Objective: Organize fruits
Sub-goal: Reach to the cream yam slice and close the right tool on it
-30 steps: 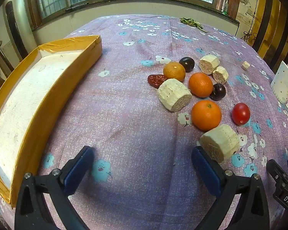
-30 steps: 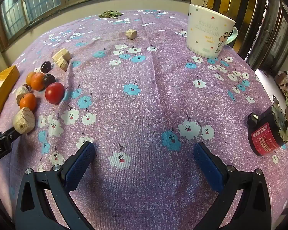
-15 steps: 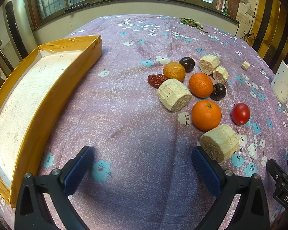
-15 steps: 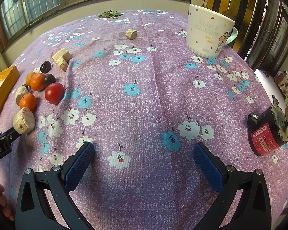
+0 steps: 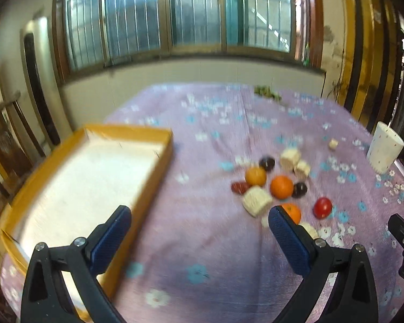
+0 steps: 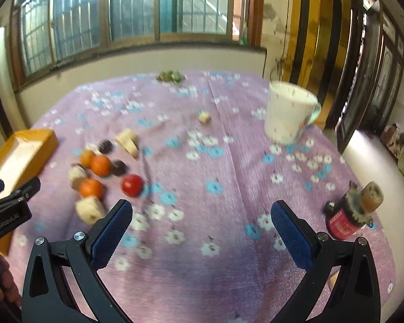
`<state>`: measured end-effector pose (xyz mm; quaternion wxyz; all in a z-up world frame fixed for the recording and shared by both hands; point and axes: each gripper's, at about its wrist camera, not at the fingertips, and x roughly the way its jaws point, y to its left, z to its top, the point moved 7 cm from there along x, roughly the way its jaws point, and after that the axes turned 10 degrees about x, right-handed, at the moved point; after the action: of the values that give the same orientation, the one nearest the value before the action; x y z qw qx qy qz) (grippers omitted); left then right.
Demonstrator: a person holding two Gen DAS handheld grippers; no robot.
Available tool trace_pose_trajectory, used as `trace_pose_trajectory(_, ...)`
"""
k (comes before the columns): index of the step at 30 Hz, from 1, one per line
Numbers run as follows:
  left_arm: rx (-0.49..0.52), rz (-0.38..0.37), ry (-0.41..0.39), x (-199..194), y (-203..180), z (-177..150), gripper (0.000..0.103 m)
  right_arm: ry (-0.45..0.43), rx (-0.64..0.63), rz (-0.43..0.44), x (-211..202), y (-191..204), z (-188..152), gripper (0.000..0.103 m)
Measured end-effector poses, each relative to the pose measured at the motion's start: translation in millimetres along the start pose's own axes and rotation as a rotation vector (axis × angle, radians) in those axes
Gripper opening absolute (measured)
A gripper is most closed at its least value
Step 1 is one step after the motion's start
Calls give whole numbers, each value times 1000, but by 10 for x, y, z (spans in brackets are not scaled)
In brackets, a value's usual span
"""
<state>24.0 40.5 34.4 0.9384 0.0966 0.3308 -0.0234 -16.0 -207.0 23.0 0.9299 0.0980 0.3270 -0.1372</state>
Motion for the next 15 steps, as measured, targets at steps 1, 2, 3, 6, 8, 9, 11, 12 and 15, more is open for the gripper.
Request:
trace_pose_trajectory(1, 6, 7, -20, -50, 47, 2, 103, -19, -3, -1, -61, 34, 10, 103)
trace_pose_trajectory(2, 9, 13, -38, -99, 83, 8, 103, -33, 0, 6, -97, 45, 25, 103)
trace_pose_trajectory(3, 10, 19, -53, -142, 115, 9, 103, -44, 3, 14, -126, 61, 14, 103)
trace_pose_trajectory(6, 6, 18, -85, -223, 181, -8, 103, -61, 16, 40, -186, 132, 15, 103)
trace_pose_trajectory(8, 4, 11, -82, -218, 168, -23, 103, -66, 9, 54, -215, 197, -7, 103)
trace_pose_trajectory(9, 4, 1, -77, -205, 169, -30, 103, -71, 2, 55, -230, 222, -12, 103)
trace_pose_trajectory(11, 5, -7, -71, -185, 133, -47, 103, -78, -16, 58, -249, 275, -22, 103)
trace_pose_trajectory(12, 4, -13, -68, -174, 130, -47, 103, -81, -24, 60, -260, 303, -26, 103)
trace_pose_trajectory(15, 2, -25, -68, -178, 118, -42, 103, -92, -46, 70, -290, 378, -36, 103)
